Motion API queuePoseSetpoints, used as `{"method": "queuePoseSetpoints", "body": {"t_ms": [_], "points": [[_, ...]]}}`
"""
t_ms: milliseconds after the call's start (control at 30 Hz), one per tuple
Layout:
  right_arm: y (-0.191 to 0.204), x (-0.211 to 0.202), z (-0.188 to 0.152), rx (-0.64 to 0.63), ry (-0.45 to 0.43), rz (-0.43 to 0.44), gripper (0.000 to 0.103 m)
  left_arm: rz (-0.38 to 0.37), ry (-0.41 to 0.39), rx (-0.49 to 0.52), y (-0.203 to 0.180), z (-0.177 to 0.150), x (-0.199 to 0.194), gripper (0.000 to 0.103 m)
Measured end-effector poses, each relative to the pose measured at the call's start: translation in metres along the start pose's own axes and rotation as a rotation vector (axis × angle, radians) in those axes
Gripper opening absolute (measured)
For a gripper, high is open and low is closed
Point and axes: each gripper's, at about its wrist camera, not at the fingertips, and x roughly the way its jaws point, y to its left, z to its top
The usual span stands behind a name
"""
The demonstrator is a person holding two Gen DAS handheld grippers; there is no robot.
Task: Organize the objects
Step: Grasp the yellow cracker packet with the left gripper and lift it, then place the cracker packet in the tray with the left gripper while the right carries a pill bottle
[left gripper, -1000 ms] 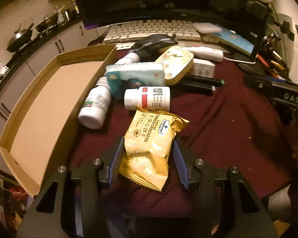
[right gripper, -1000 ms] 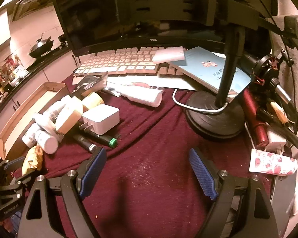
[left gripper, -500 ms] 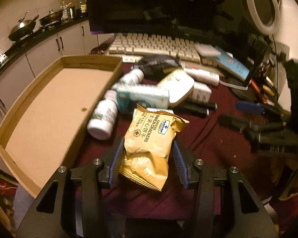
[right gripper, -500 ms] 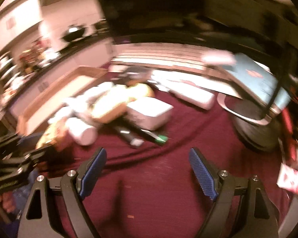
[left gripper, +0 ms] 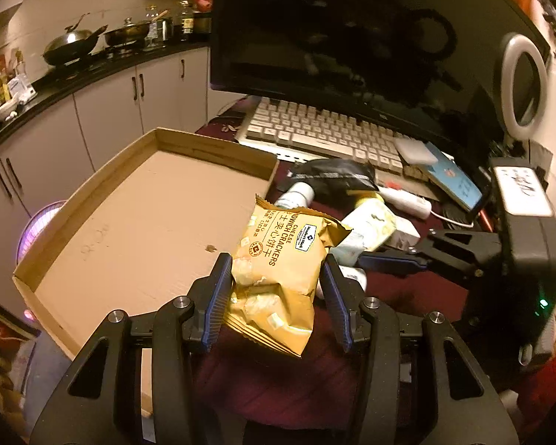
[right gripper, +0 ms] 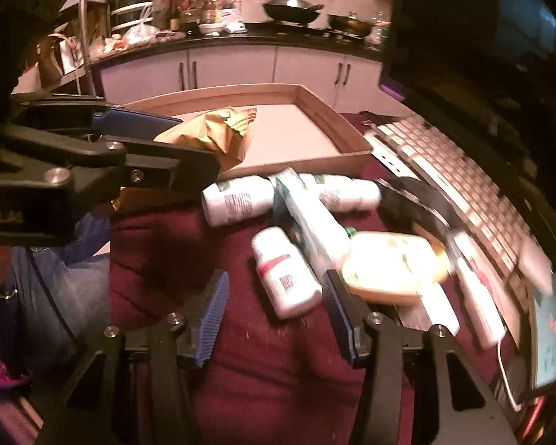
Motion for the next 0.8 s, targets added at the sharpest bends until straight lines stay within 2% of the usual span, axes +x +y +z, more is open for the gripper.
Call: {"method": "queuePoseSetpoints", "body": {"t_ms": [100, 200, 267, 400, 567, 800], "points": [[-0.007, 0.018, 0.007, 0.019, 0.023, 0.030, 0.040, 0.006, 0.001, -0.020, 0.007, 0.002, 0.002, 0.048], [-0.008, 0.029, 0.005, 0.017, 0.062, 0.039, 0.035, 0.008, 0.004, -0.022, 0.011, 0.002, 0.005, 0.048], [-0.009, 0.035, -0.001, 0.021, 0.097, 0.046, 0.034, 0.004, 0.012, -0.023, 0.012, 0.002, 0.008, 0.048], [-0.012, 0.033, -0.004, 0.057, 0.089, 0.047, 0.034, -0.002, 0.026, -0.008, 0.013, 0.002, 0.013, 0.048], [-0.011, 0.012, -0.005, 0.120, 0.041, 0.089, 0.034, -0.017, 0.011, -0.013, 0.021, 0.008, 0.011, 0.048], [-0.018, -0.027, 0.015, 0.183, -0.084, 0.095, 0.034, 0.011, 0.005, -0.097, 0.056, 0.020, 0.008, 0.048]]}}
